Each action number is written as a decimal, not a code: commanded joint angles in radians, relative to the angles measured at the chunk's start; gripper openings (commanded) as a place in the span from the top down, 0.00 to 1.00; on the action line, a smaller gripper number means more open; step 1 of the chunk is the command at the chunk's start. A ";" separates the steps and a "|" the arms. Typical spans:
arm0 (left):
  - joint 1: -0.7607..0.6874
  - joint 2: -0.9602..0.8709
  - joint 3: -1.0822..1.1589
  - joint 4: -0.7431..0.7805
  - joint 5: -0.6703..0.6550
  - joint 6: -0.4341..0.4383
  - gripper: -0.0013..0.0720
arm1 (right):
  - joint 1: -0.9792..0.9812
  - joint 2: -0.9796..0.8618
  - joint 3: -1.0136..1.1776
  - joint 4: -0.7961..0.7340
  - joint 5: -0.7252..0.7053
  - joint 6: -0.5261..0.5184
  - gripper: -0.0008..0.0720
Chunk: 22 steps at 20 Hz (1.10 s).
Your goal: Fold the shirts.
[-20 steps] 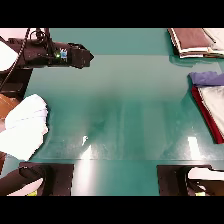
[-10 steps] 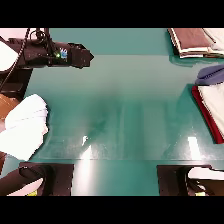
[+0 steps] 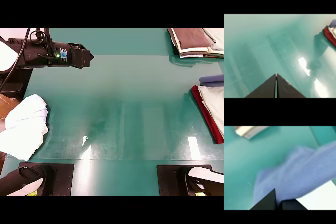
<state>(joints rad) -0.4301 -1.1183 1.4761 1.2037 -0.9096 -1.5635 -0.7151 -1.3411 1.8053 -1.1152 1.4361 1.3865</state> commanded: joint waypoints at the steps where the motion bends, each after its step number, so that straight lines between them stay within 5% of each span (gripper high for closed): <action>1: 0.000 -0.001 0.000 0.001 -0.001 0.023 0.95 | -0.087 0.095 -0.180 -0.149 0.042 0.001 0.97; 3: 0.000 -0.001 0.000 0.000 -0.001 0.027 0.95 | -0.135 0.136 -0.306 -0.178 0.042 0.001 0.95; 6: 0.000 -0.001 0.000 0.000 -0.008 0.027 0.95 | -0.201 0.164 -0.444 -0.196 0.042 0.001 0.31; 7: 0.000 -0.001 0.000 0.000 -0.011 0.027 0.95 | -0.217 0.170 -0.465 -0.192 0.042 0.002 0.25; 11: 0.000 -0.001 0.000 0.000 -0.011 0.027 0.95 | -0.174 0.172 -0.419 0.005 0.046 0.001 0.26; 17: 0.000 0.000 0.000 0.019 -0.004 0.026 0.95 | 0.216 0.227 -0.327 0.177 -0.010 0.001 0.28; 18: 0.000 0.000 0.000 0.017 -0.001 0.026 0.95 | 0.291 0.240 -0.323 0.177 -0.021 0.000 0.37; 21: 0.000 0.000 0.000 0.016 0.004 0.026 0.95 | 0.496 0.267 -0.322 0.170 -0.064 0.000 0.93; 22: 0.000 0.000 0.000 0.016 0.004 0.026 0.95 | 0.552 0.274 -0.322 0.170 -0.077 -0.001 0.97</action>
<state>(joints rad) -0.4301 -1.1183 1.4761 1.2190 -0.9096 -1.5368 -0.3359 -1.0912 1.4757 -0.9588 1.4052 1.3869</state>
